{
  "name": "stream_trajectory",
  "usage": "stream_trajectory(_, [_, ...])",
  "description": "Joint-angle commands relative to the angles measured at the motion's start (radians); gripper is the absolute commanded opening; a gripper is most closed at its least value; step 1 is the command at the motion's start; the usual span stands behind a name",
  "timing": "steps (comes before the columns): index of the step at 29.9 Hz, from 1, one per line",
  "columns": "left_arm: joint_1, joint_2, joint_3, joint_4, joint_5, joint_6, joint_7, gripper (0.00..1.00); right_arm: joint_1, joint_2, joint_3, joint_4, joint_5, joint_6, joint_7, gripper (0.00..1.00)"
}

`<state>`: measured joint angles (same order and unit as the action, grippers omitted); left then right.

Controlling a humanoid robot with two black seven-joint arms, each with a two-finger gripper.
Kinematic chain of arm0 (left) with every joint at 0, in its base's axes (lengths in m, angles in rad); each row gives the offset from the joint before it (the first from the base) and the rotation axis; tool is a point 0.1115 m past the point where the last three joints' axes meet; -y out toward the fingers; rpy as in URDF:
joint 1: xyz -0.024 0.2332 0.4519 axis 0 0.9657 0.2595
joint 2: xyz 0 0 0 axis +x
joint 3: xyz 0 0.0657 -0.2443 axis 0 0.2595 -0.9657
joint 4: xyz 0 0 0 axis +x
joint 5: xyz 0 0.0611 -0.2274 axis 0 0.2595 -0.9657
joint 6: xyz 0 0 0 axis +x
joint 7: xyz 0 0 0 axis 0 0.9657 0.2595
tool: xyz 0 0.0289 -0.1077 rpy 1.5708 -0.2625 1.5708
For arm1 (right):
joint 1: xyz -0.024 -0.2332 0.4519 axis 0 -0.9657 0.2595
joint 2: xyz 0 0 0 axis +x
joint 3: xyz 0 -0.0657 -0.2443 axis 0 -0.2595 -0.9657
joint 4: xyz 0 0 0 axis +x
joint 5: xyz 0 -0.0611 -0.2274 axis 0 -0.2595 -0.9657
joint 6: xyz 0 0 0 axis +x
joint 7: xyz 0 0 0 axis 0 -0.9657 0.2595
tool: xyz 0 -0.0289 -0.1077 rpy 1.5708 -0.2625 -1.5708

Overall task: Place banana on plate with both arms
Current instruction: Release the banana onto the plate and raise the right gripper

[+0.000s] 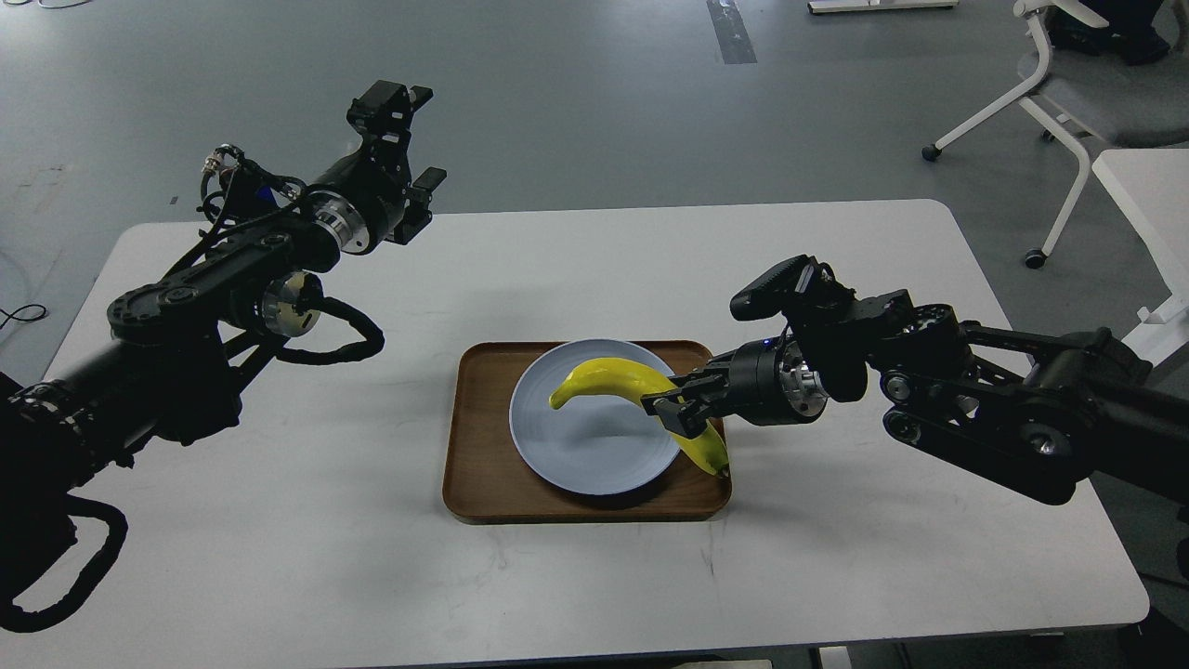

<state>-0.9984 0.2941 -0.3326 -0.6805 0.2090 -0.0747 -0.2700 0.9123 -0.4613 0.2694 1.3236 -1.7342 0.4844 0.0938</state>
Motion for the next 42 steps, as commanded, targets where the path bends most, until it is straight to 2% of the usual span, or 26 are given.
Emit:
stream_trajectory(1, [0.0, 0.017, -0.005, -0.022, -0.007, 0.001, 0.003, 0.98, 0.002, 0.02, 0.001, -0.024, -0.004, -0.007, -0.005, 0.28])
stream_trajectory(5, [0.0, 0.037, -0.005, -0.027, -0.008, 0.0, 0.003, 0.98, 0.0, 0.023, 0.002, -0.049, -0.004, -0.036, -0.008, 0.28])
stream_trajectory(7, [0.0, 0.042, -0.005, -0.027, -0.007, 0.001, 0.002, 0.98, 0.0, 0.044, 0.005, -0.082, -0.004, -0.05, -0.014, 0.34])
stream_trajectory(11, [0.0, 0.046, -0.003, -0.027, -0.007, 0.0, 0.002, 0.98, -0.001, 0.075, 0.011, -0.121, -0.004, -0.055, -0.02, 0.38])
stream_trajectory(12, [0.001, 0.048, -0.003, -0.027, -0.007, 0.0, 0.0, 0.98, -0.003, 0.088, 0.011, -0.13, -0.002, -0.062, -0.02, 0.46])
stream_trajectory(13, [0.001, 0.048, -0.002, -0.027, -0.007, 0.001, 0.0, 0.98, -0.004, 0.096, 0.011, -0.135, -0.002, -0.067, -0.02, 0.49])
stream_trajectory(15, [0.003, 0.057, 0.0, -0.027, -0.005, 0.001, -0.002, 0.98, -0.013, 0.122, 0.013, -0.158, -0.002, -0.102, -0.023, 0.65])
stream_trajectory(16, [0.003, 0.06, 0.001, -0.027, -0.005, 0.001, -0.003, 0.98, -0.018, 0.131, 0.016, -0.165, -0.001, -0.121, -0.025, 0.74])
stream_trajectory(17, [0.004, 0.063, 0.003, -0.027, -0.002, 0.001, -0.006, 0.98, -0.029, 0.15, 0.024, -0.175, 0.002, -0.16, -0.035, 0.92])
stream_trajectory(20, [0.006, 0.083, 0.006, -0.027, 0.001, -0.002, -0.006, 0.98, -0.043, 0.167, 0.034, -0.181, 0.016, -0.181, -0.057, 1.0])
stream_trajectory(27, [0.006, 0.086, 0.009, -0.027, 0.001, -0.022, -0.006, 0.98, -0.036, 0.17, 0.065, -0.178, 0.019, -0.182, -0.062, 1.0])
stream_trajectory(31, [0.003, 0.076, 0.007, -0.025, 0.003, -0.014, -0.006, 0.98, -0.035, 0.165, 0.232, -0.184, 0.047, -0.184, -0.063, 1.0])
stream_trajectory(33, [0.001, 0.069, 0.003, -0.025, -0.002, -0.013, -0.005, 0.98, -0.036, 0.161, 0.333, -0.202, 0.154, -0.188, -0.063, 1.0])
stream_trajectory(36, [0.0, 0.05, -0.011, -0.024, -0.011, 0.0, 0.002, 0.98, -0.044, 0.156, 0.425, -0.239, 0.436, -0.217, -0.063, 1.0])
stream_trajectory(40, [0.024, 0.039, -0.077, -0.025, -0.077, -0.016, 0.002, 0.98, -0.055, 0.072, 0.473, -0.247, 1.007, -0.305, -0.063, 1.0])
stream_trajectory(42, [0.037, 0.042, -0.092, -0.025, -0.109, -0.033, 0.002, 0.98, -0.067, 0.059, 0.502, -0.245, 1.125, -0.303, -0.063, 1.0])
